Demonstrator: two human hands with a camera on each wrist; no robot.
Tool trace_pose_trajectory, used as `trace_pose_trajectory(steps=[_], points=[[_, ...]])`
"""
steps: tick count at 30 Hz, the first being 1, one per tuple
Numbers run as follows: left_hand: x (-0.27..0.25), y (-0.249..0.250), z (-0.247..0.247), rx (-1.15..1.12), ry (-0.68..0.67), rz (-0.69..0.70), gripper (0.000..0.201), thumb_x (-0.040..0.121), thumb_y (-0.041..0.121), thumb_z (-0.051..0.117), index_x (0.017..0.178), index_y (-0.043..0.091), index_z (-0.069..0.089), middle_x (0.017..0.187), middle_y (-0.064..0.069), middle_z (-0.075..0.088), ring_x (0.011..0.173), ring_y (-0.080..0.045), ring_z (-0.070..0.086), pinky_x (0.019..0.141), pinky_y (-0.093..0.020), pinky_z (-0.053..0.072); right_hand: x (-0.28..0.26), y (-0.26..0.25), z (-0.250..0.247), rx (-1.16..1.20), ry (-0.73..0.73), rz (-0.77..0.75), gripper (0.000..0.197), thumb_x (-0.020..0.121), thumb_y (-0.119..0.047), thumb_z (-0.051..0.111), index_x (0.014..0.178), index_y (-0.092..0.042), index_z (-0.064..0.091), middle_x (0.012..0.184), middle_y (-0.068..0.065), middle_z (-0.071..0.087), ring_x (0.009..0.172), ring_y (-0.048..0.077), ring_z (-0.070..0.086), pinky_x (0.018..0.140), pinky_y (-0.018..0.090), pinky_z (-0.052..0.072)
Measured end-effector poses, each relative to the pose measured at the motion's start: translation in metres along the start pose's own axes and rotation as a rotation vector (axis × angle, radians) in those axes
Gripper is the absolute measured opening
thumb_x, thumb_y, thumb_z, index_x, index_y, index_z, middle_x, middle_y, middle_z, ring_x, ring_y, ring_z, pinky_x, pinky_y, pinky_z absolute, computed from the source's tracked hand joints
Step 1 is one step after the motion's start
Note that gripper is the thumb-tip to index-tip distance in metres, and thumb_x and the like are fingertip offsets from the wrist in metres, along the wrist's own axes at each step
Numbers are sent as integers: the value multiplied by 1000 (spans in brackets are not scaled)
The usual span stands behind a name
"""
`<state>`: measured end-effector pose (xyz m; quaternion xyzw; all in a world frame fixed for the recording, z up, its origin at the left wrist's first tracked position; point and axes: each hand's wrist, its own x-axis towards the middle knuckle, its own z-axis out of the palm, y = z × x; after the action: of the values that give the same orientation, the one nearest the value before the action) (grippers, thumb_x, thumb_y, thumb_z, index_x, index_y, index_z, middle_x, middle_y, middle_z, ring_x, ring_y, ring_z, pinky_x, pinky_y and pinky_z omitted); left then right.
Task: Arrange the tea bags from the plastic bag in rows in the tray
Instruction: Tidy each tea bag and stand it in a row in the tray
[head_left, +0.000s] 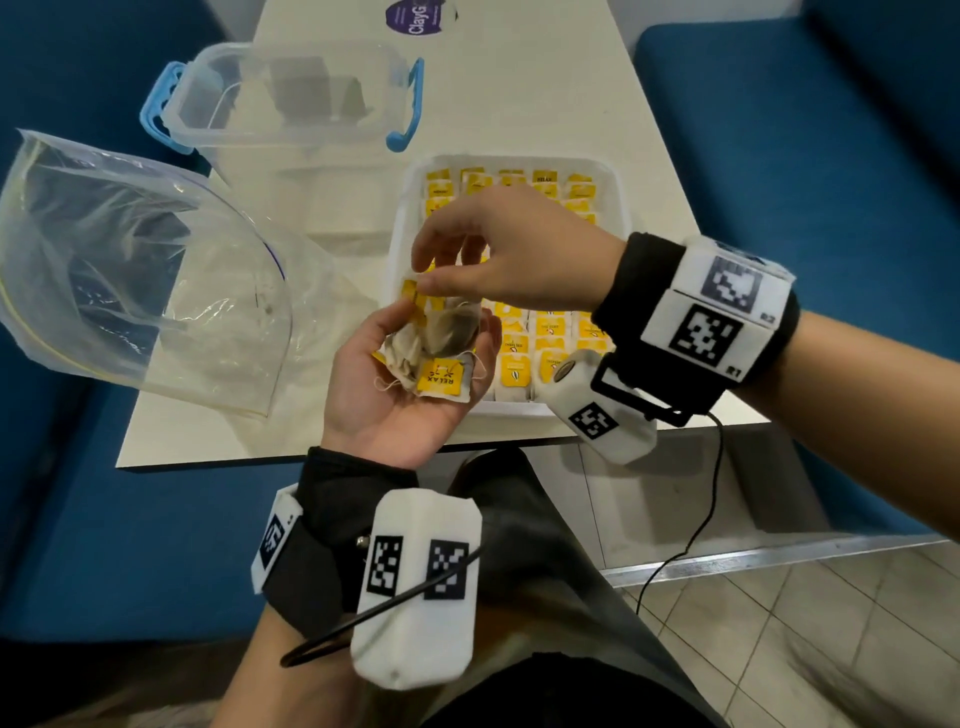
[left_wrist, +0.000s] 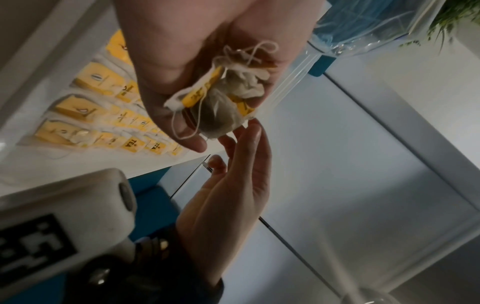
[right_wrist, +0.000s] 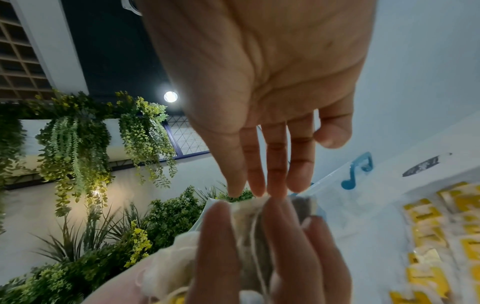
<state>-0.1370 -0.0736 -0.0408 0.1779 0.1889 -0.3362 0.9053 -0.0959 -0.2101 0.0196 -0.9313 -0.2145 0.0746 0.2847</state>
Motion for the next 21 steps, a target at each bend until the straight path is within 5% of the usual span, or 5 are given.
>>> trace_pose_trajectory(steps=[4,8,14,17,21], points=[[3,-4,0,23,-24,-52,59,74,22,58,132,13,49,111,-13,55,85,-26,64,60,-28,56,4,8,2,-9,-34,37,31,85,-27,63,113,-15,58,88,-5,56,63,-2,45,60,4,36],[4,-7,0,37,-31,-79,65,65,17,63,127,8,50,107,-16,58,80,-27,66,57,-25,56,9,13,2,-15,-109,38,19,86,-21,62,103,-12,65,87,-8,57,62,-4,45,58,3,36],[3,-4,-9,-15,-19,-81,76,61,11,64,135,6,47,111,-17,58,78,-27,66,57,-26,55,11,17,2,102,-74,89,6,88,-14,57,88,-16,52,76,-12,48,76,10,49,73,19,44],[2,2,-16,-32,19,-49,79,60,9,64,136,8,46,110,-17,60,77,-28,67,54,-28,55,8,21,1,229,-30,155,15,88,-9,56,81,-19,48,72,-7,51,64,9,53,60,20,49],[-2,11,-26,-34,40,16,55,58,8,64,113,3,63,104,-20,62,76,-29,67,54,-28,55,7,25,2,306,-44,244,24,87,-2,53,74,-19,43,70,1,54,64,15,61,60,28,56]])
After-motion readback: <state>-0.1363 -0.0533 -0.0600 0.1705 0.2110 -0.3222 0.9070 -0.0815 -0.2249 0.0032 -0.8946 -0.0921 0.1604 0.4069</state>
